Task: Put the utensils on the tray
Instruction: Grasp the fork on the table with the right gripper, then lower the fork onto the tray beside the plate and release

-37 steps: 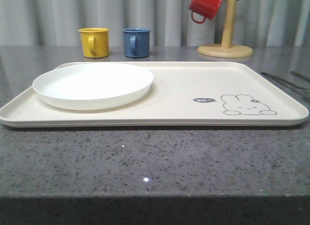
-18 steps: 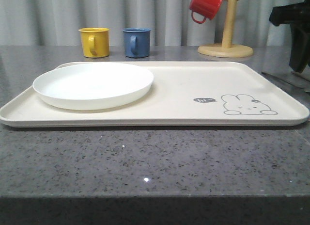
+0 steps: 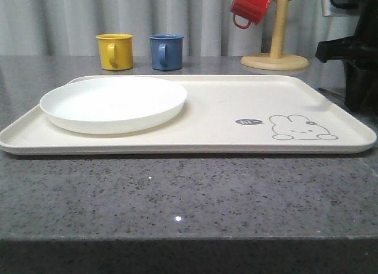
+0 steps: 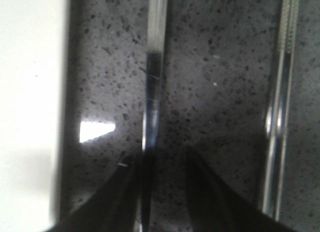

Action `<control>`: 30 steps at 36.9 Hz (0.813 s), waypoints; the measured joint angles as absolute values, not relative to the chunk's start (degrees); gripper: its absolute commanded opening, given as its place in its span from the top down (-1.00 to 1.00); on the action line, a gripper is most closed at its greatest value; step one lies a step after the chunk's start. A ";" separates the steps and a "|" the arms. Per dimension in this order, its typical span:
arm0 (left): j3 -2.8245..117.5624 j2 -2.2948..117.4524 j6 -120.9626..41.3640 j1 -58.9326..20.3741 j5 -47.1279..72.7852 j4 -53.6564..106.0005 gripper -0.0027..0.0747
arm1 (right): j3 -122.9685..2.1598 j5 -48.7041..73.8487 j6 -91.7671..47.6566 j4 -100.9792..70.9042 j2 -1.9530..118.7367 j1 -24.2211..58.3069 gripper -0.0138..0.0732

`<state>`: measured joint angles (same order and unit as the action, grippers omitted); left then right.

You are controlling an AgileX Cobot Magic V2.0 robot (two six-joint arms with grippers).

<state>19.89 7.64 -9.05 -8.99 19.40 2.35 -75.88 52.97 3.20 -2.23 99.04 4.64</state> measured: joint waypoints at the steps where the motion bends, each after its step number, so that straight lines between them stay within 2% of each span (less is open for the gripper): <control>1: 19.89 7.64 -9.05 -8.99 19.40 2.35 0.98 | -75.88 53.08 3.20 -2.09 99.04 4.64 0.53; 3: 19.89 7.64 -9.05 -8.99 19.40 2.35 0.98 | -75.88 53.10 3.20 -1.79 99.04 4.64 0.70; 6: 19.89 7.64 -9.05 -8.99 19.40 2.44 0.98 | -75.96 53.19 3.20 -1.49 99.09 4.64 0.83; 13: 19.89 7.64 -9.05 -8.99 19.40 2.44 0.98 | -76.01 53.65 3.20 -1.49 98.98 4.64 0.81; 22: 19.89 7.64 -9.05 -8.99 19.40 2.44 0.98 | -79.79 60.97 6.93 -1.36 95.78 5.25 0.79; 30: 19.89 7.64 -9.05 -8.99 19.40 2.44 0.98 | -85.28 66.70 12.15 1.27 94.01 12.28 0.79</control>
<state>19.89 7.64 -9.05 -8.99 19.40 2.44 -85.28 66.70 12.15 1.27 94.01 12.28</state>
